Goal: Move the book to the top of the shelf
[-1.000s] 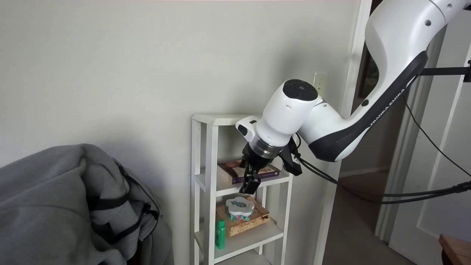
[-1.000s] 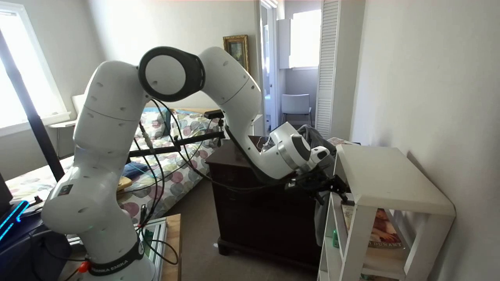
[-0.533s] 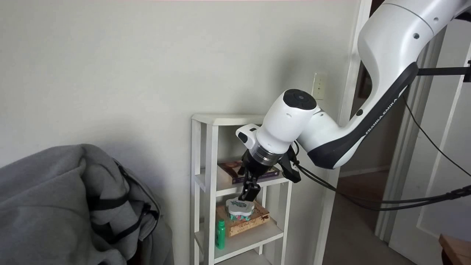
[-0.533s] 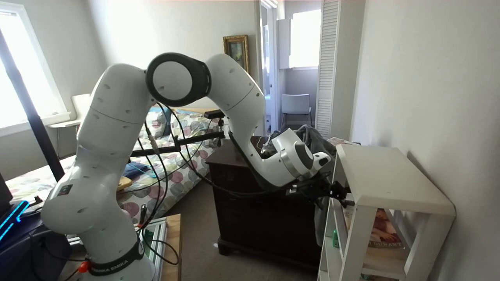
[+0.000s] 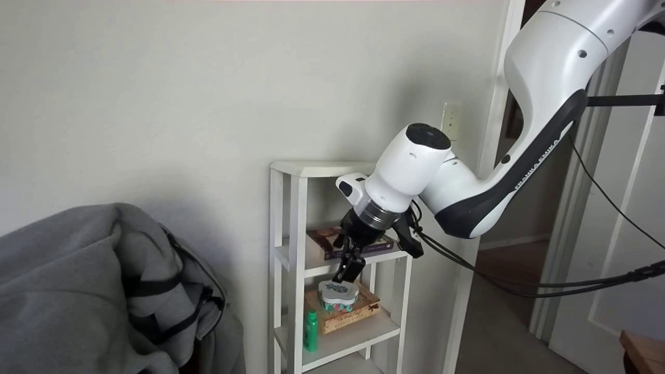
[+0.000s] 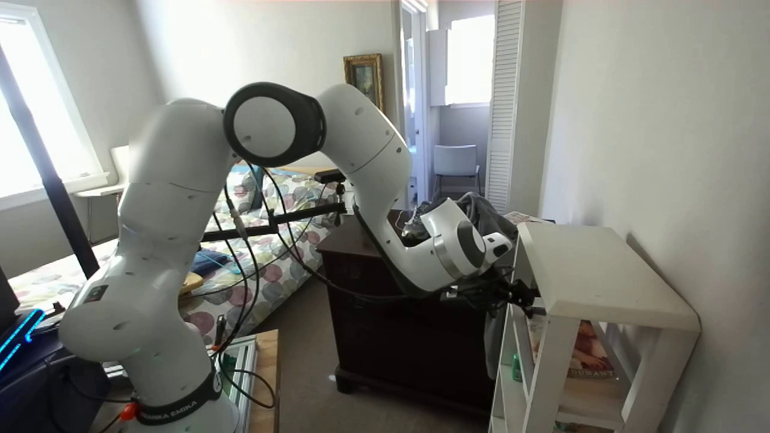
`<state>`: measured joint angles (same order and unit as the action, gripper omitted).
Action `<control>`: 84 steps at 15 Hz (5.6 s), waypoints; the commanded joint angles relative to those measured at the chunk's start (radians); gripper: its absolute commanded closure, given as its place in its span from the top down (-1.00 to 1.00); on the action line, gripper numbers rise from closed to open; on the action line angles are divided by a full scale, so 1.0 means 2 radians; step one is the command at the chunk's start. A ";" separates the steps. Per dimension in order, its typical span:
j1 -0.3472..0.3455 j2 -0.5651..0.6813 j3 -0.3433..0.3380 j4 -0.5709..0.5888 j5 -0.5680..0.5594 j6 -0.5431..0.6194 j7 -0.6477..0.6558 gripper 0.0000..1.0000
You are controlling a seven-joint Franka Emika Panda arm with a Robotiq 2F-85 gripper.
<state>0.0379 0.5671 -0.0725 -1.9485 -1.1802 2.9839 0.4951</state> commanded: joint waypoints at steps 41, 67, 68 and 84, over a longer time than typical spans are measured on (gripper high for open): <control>0.070 -0.018 -0.034 -0.020 -0.078 -0.097 0.128 1.00; 0.125 -0.050 -0.066 -0.037 -0.126 -0.211 0.203 1.00; 0.130 -0.048 -0.068 -0.037 -0.132 -0.230 0.202 1.00; 0.054 -0.024 0.043 -0.031 -0.176 -0.347 0.195 -0.56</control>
<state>0.1675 0.5144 -0.0125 -2.0122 -1.4870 2.3054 0.8629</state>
